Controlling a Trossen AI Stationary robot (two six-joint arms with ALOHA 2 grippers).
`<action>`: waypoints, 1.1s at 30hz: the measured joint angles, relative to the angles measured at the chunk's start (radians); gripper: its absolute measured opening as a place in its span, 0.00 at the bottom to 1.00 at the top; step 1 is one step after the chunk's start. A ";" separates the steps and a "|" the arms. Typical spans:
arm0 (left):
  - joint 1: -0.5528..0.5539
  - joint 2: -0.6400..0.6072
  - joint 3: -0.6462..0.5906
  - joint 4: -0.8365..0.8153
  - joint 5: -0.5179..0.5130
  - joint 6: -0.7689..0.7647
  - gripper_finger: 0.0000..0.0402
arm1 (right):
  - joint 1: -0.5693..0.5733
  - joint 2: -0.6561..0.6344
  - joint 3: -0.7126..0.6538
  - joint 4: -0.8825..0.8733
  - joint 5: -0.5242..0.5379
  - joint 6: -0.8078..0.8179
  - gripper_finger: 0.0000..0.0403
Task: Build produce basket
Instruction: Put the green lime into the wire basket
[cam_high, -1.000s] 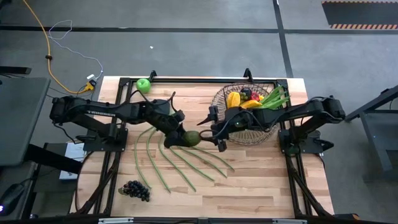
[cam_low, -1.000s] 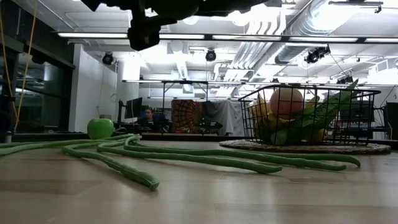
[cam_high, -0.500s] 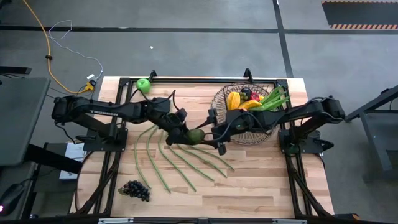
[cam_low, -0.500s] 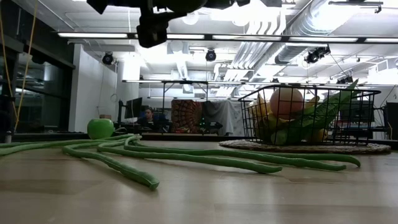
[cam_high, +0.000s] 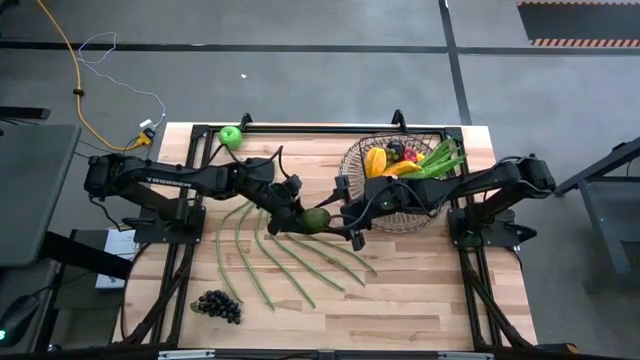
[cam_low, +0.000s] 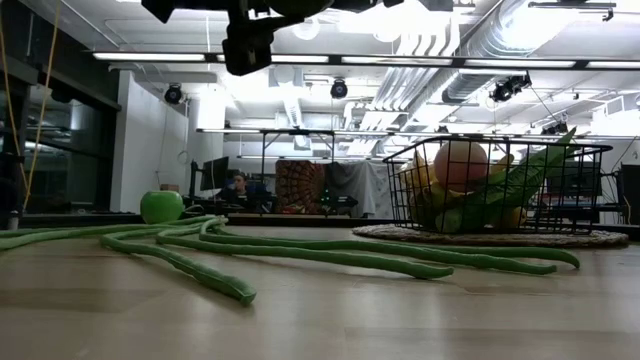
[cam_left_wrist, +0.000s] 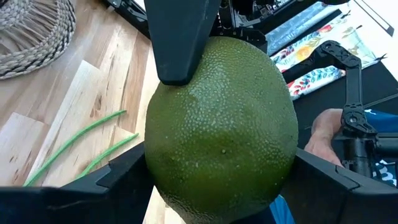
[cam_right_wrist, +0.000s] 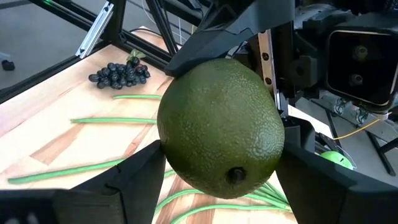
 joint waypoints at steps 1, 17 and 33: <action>0.000 0.000 0.000 0.000 -0.003 0.000 0.71 | 0.000 0.000 0.000 0.000 0.000 0.000 0.69; 0.005 0.002 0.000 -0.021 -0.029 0.009 0.71 | 0.000 0.001 0.002 -0.076 0.088 0.111 0.69; 0.008 0.002 0.000 -0.022 -0.007 -0.011 0.71 | -0.009 0.001 0.003 -0.063 0.081 0.083 0.87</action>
